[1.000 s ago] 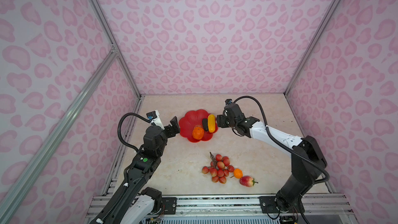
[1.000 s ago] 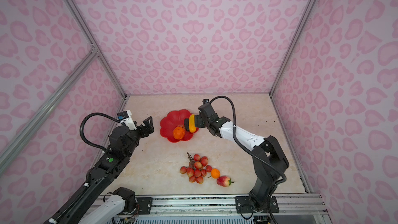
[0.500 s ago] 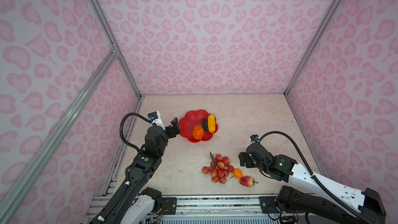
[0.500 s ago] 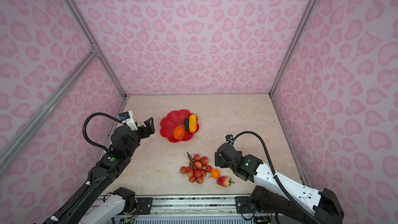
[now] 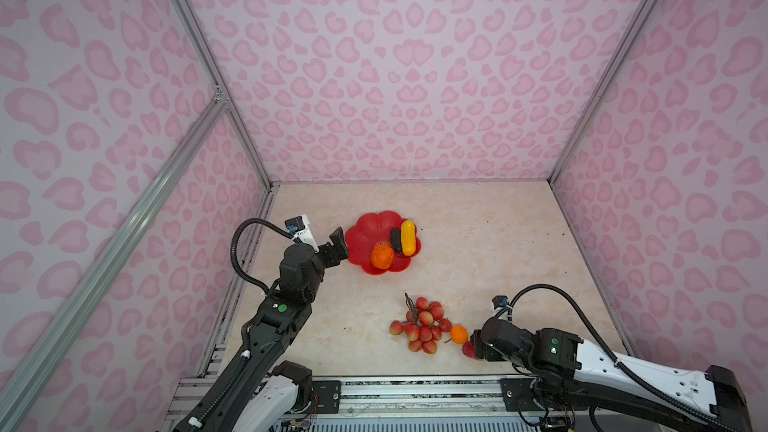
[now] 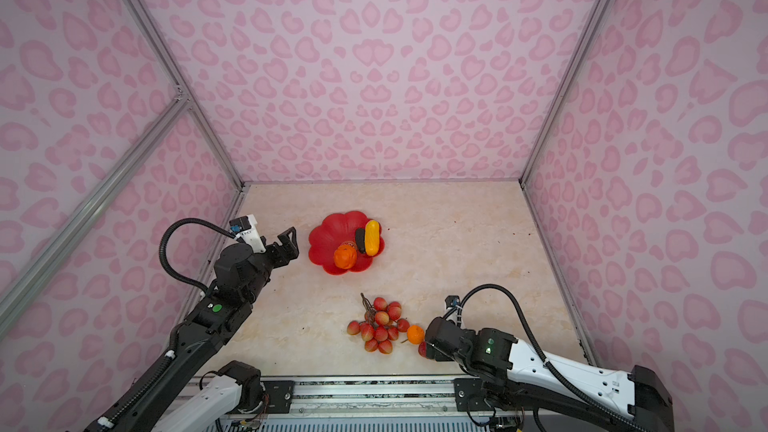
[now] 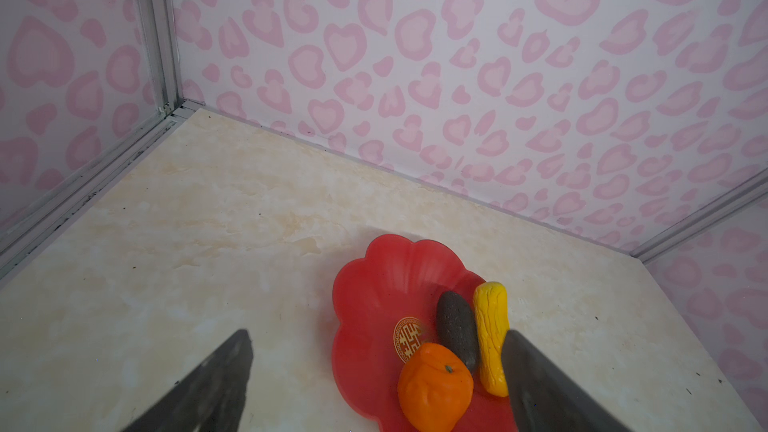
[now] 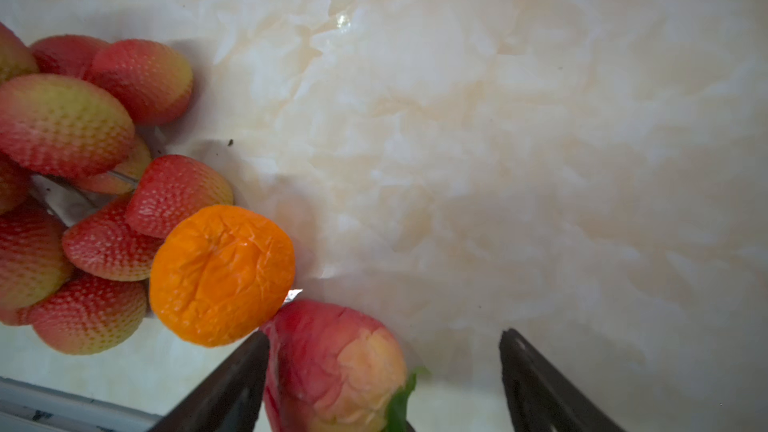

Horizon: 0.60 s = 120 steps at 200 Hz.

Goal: Place and organize the fake fruits in the fruit bowl
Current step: 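Move the right gripper to the peach and grasp it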

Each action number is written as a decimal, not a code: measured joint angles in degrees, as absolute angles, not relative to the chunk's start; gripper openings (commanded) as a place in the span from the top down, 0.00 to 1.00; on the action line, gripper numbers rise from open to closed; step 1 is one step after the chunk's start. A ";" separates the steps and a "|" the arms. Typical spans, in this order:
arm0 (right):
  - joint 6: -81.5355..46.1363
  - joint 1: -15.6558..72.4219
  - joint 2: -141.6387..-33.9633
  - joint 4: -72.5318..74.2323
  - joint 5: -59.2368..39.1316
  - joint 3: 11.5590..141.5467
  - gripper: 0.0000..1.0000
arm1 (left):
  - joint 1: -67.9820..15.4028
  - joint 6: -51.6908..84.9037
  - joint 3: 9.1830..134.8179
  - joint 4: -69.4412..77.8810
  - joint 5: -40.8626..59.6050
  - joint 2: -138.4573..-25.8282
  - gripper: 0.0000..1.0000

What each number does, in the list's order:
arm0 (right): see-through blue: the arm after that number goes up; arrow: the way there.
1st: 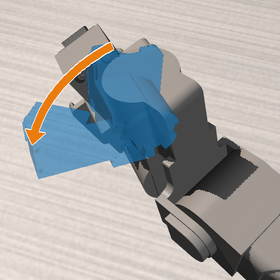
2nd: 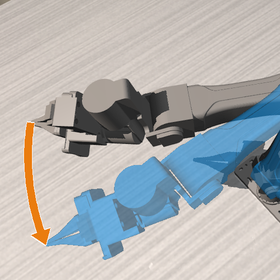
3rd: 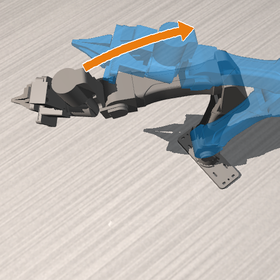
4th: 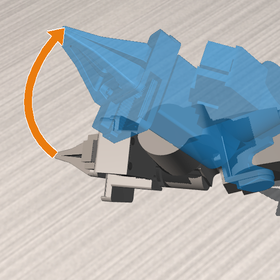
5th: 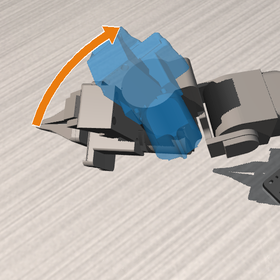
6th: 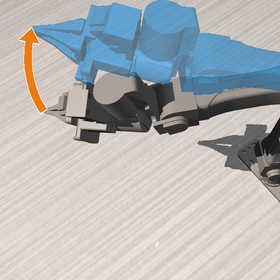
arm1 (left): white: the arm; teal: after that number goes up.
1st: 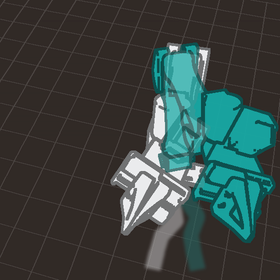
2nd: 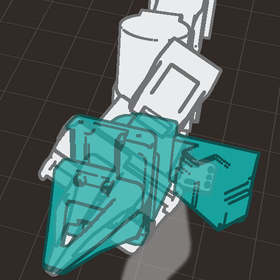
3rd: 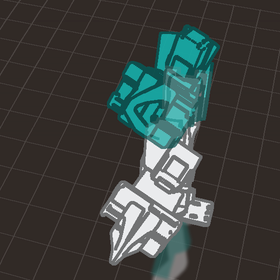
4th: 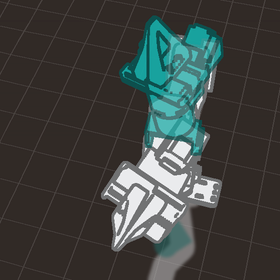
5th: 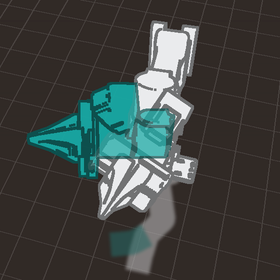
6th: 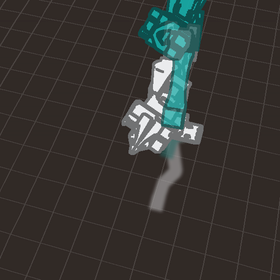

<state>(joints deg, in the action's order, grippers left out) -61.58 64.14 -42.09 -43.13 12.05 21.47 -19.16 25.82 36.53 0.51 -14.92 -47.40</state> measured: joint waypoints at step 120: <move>-62.89 63.79 -41.41 -42.48 15.25 25.85 0.94 | -19.14 25.87 36.53 0.56 -14.81 -48.10 0.06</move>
<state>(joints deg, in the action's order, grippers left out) -62.89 63.79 -41.41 -42.48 15.25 25.85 -19.14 25.87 36.53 0.56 -14.81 -48.10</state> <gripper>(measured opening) 0.106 0.943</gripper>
